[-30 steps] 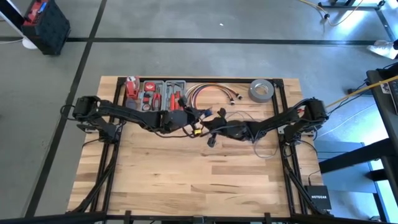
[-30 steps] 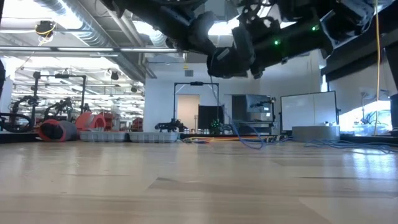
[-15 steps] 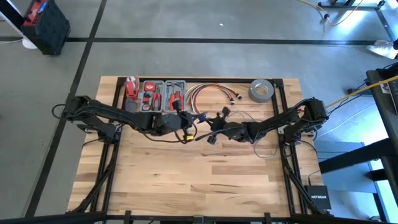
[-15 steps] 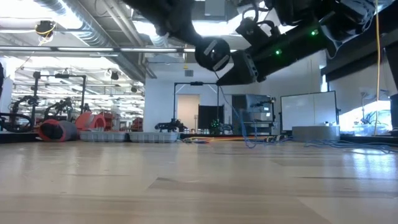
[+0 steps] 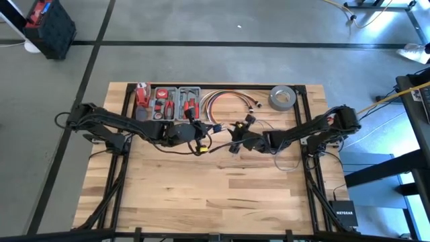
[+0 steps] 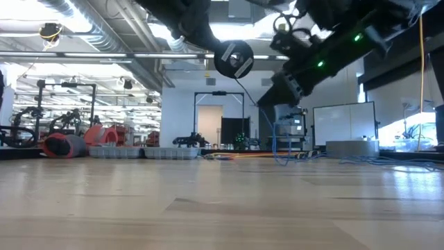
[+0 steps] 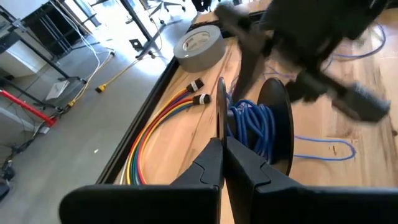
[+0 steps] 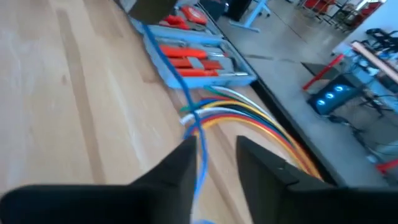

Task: Coil cords
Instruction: Coil the blue wire onto the black spool

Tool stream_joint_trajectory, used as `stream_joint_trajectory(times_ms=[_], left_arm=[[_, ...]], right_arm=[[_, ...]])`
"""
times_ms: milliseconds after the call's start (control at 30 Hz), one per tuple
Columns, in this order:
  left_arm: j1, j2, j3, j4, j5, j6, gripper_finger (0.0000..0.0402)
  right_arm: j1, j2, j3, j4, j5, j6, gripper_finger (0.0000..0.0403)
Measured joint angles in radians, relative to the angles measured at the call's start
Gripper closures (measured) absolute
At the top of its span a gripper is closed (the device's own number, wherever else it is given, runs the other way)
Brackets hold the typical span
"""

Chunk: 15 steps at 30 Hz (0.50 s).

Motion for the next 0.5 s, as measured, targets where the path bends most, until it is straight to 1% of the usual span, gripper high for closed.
stream_joint_trajectory(times_ms=[67,167,233,300,400,500], left_arm=[[0.000,0.000,0.000,-0.001,0.000,0.000,0.0402],[0.000,0.000,0.000,0.000,0.000,-0.003,0.0402],[0.000,0.000,0.000,0.000,0.000,-0.003,0.0402],[0.000,0.000,0.000,0.003,0.000,-0.003,0.0402],[0.000,0.000,0.000,0.003,0.000,-0.003,0.0402],[0.000,0.001,0.000,0.002,0.000,-0.003,0.0402]], right_arm=[[0.020,-0.062,0.000,-0.098,0.030,0.000,0.0254],[0.040,-0.152,0.000,-0.211,0.019,0.000,0.0224],[0.038,-0.181,0.000,-0.227,-0.035,0.009,0.0212],[0.024,-0.180,-0.008,-0.201,-0.109,0.026,0.0206],[-0.015,-0.141,-0.034,-0.169,-0.222,0.056,0.0206],[-0.055,-0.108,-0.056,-0.234,-0.320,0.102,0.0206]])
